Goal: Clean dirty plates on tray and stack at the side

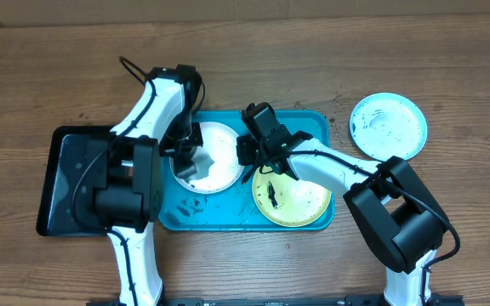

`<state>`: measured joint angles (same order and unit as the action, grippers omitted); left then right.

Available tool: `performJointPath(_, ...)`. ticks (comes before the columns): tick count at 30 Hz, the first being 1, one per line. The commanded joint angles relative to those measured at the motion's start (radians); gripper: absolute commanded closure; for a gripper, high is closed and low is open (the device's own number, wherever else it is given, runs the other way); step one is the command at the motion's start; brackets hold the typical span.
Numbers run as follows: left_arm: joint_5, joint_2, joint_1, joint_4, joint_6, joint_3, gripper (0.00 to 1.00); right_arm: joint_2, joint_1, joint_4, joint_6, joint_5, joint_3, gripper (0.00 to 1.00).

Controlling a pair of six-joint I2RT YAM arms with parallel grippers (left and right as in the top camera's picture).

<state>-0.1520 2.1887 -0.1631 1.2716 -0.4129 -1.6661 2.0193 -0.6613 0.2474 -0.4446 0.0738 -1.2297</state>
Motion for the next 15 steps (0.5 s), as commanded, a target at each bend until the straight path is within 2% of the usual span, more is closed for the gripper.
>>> performJointPath(1, -0.069, 0.021, 0.018, 0.005, -0.021, -0.08, 0.96, -0.001, 0.012, 0.002, 0.004, -0.032, -0.025, 0.96)
performJointPath(2, -0.031, 0.021, 0.018, 0.001, -0.021, -0.086, 0.96, -0.001, 0.012, 0.002, 0.004, -0.032, -0.025, 0.96)
performJointPath(3, 0.106, 0.022, 0.018, -0.027, -0.004, -0.086, 0.96, -0.001, 0.012, 0.002, 0.004, -0.032, -0.025, 0.96)
performJointPath(5, 0.275, 0.022, 0.017, -0.074, 0.045, -0.071, 0.96, -0.001, 0.012, 0.002, 0.004, -0.032, -0.025, 0.96)
performJointPath(7, 0.387, 0.023, 0.011, -0.111, 0.065, -0.057, 0.96, -0.001, 0.011, 0.001, 0.004, -0.032, -0.025, 0.96)
performJointPath(9, 0.443, 0.024, -0.003, -0.142, 0.058, -0.035, 0.96, -0.001, 0.011, 0.001, 0.004, -0.032, -0.025, 0.96)
performJointPath(15, 0.457, 0.024, -0.066, -0.214, 0.01, 0.053, 0.96, -0.001, 0.011, 0.001, 0.004, -0.032, -0.025, 0.96)
